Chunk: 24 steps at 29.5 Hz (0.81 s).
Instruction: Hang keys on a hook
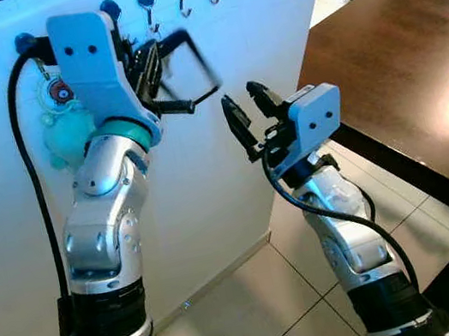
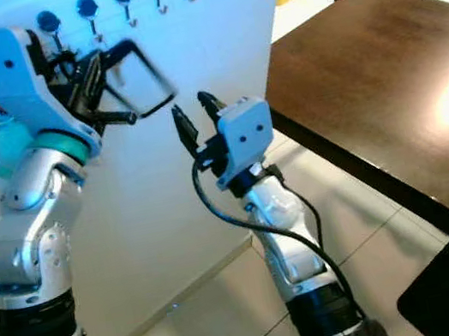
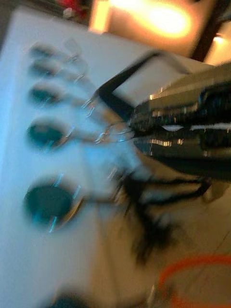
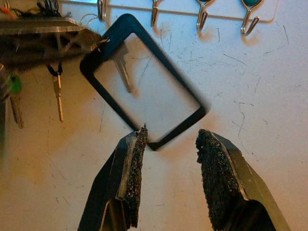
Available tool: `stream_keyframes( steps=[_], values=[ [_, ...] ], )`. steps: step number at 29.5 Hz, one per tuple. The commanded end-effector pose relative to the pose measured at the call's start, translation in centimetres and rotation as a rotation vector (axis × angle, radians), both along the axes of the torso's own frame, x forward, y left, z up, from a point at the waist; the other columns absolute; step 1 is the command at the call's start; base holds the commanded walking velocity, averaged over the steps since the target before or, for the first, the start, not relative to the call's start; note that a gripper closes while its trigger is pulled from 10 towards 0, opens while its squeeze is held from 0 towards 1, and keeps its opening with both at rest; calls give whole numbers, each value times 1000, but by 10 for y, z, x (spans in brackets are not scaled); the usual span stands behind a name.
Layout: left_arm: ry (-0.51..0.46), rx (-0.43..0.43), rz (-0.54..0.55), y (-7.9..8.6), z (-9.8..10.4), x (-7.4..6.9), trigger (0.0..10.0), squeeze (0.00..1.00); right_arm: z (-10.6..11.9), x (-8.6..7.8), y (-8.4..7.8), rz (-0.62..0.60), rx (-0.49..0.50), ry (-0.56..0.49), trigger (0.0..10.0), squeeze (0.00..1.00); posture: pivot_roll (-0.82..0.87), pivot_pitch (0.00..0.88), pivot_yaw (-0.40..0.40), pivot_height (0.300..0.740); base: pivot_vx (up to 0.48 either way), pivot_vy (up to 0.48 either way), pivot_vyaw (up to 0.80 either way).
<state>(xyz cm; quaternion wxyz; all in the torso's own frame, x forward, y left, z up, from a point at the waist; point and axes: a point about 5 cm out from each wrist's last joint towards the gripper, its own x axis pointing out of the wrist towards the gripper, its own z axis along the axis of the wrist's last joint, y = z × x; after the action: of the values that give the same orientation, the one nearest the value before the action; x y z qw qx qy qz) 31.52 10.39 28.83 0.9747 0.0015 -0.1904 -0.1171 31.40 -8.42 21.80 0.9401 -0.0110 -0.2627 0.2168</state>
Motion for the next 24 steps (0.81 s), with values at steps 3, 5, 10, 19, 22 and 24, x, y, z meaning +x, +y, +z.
stream_keyframes(
  steps=[3, 5, 10, 19, 22, 24],
  values=[
    [-73, 64, -14, -5, 2, -7, 10000, 1000, -4, -1, 1, 7, 3, 7, 10000, 0, 112, 15, 109, 740, 0, 0, 0],
    [-104, 76, -29, -6, 4, -12, 10000, 0, -4, -1, 1, 7, 3, 6, 10000, 0, 112, 15, 109, 740, 0, 0, 0],
    [-168, 128, -64, -6, 5, -26, 10000, 0, -4, -1, -1, -1, 2, 7, 10000, 0, 114, 18, 107, 740, 0, 0, 0],
    [-124, 299, -112, -7, -20, -39, 10000, 0, -13, -6, -19, -72, -14, 38, 10000, 0, 100, 28, 103, 740, 0, 0, 0],
    [-27, 172, -104, -4, -26, -34, 10000, 0, -18, -9, -31, -124, -17, 58, 10000, 0, 90, 31, 106, 740, 0, 0, 0],
    [15, 119, -87, -1, -29, -31, 10000, 0, -20, -11, -36, -150, -18, 72, 10000, 0, 84, 32, 106, 740, 0, 0, 0]
  ],
)
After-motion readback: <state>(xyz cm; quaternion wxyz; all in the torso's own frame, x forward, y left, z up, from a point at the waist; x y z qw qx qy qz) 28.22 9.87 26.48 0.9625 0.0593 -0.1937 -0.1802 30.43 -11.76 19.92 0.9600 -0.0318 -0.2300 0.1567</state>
